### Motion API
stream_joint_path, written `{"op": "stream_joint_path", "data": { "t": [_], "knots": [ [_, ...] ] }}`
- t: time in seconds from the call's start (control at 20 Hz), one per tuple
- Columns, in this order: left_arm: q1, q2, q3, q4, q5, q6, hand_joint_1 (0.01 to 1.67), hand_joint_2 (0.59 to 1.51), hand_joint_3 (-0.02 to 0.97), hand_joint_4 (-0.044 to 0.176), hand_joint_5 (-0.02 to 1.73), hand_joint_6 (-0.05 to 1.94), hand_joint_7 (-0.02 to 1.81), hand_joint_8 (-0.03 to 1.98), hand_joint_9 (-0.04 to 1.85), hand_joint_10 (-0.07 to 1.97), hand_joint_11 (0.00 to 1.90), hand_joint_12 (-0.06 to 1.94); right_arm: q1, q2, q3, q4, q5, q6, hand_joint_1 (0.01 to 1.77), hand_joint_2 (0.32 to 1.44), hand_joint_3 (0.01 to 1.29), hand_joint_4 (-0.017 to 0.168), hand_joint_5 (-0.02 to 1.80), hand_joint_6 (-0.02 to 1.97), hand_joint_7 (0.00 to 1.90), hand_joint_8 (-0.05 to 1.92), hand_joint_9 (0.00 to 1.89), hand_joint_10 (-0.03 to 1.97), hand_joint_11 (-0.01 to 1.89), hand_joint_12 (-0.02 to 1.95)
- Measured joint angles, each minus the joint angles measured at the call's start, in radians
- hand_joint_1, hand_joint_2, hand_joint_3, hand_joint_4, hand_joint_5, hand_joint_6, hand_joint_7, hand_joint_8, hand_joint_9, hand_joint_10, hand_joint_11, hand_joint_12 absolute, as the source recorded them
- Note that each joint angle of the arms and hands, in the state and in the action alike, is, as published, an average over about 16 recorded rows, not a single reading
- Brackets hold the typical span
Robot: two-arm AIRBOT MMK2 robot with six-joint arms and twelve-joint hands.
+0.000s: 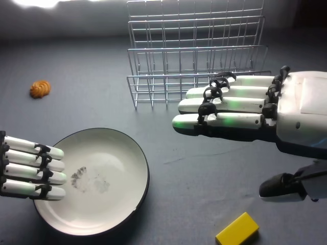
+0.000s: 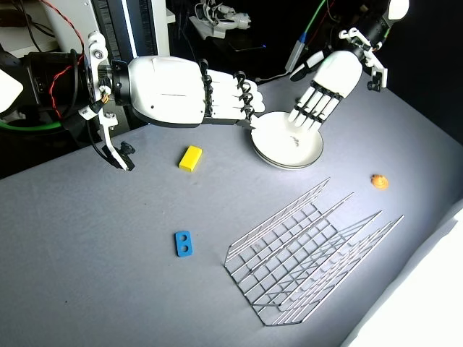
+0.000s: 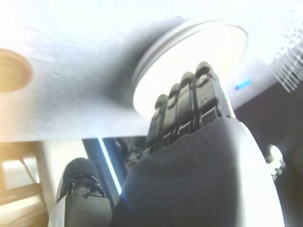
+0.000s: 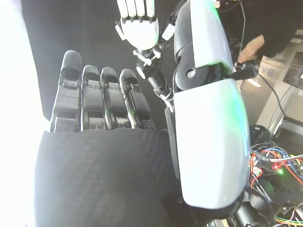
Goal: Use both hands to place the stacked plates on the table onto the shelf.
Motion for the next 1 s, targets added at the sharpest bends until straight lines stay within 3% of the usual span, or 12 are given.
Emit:
{"op": "stream_joint_path", "data": {
  "t": [1.0],
  "knots": [
    [0.093,0.004,-0.076,-0.067,0.160,0.001,0.02,1.088,0.017,-0.001,0.02,0.00,0.02,-0.01,0.02,0.01,0.02,-0.02,-0.006,-0.002,0.000,-0.003,0.000,-0.009,1.22,0.97,0.02,0.004,0.09,0.02,0.02,0.01,0.02,0.00,0.01,0.40]
  ]
}}
